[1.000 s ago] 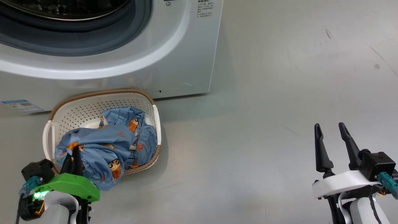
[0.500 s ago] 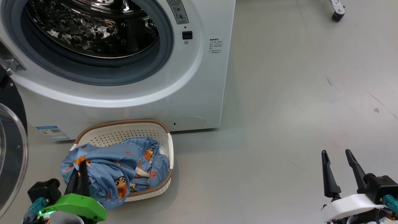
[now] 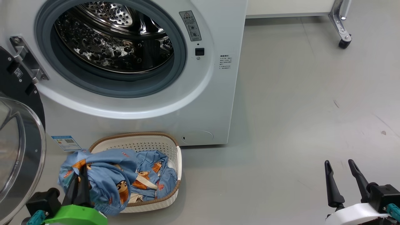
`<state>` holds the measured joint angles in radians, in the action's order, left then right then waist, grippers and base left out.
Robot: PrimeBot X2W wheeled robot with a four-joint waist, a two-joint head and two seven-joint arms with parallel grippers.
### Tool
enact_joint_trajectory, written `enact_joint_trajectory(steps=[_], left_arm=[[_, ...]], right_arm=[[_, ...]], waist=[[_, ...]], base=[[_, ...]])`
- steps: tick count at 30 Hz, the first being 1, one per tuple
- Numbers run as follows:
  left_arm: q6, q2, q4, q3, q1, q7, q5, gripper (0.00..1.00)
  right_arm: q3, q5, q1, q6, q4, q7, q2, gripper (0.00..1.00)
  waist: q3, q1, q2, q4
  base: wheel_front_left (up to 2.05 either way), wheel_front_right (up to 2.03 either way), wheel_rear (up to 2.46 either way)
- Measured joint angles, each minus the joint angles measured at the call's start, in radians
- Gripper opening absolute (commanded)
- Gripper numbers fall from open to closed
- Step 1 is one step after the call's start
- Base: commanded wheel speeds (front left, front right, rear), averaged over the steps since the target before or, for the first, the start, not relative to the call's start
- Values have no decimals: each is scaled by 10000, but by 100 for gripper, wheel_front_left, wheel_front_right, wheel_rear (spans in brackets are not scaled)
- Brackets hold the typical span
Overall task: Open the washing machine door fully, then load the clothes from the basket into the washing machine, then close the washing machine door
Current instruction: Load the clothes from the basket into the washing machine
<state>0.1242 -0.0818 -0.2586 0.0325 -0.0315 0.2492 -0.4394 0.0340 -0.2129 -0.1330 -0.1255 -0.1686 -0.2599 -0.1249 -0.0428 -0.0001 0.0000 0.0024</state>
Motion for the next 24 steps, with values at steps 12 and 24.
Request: enact_joint_trajectory(steps=[12, 24], left_arm=[[0, 38, 861, 56, -590, 0, 343, 0], [0, 84, 1411, 48, -976, 0, 360, 0]], right_arm=[[-10, -173, -124, 0, 19, 0, -15, 100], [198, -215, -208, 0, 21, 0, -52, 100]], waist=[[191, 0, 0, 109], [375, 0, 0, 225]], base=[[0, 0, 0], [0, 0, 0]])
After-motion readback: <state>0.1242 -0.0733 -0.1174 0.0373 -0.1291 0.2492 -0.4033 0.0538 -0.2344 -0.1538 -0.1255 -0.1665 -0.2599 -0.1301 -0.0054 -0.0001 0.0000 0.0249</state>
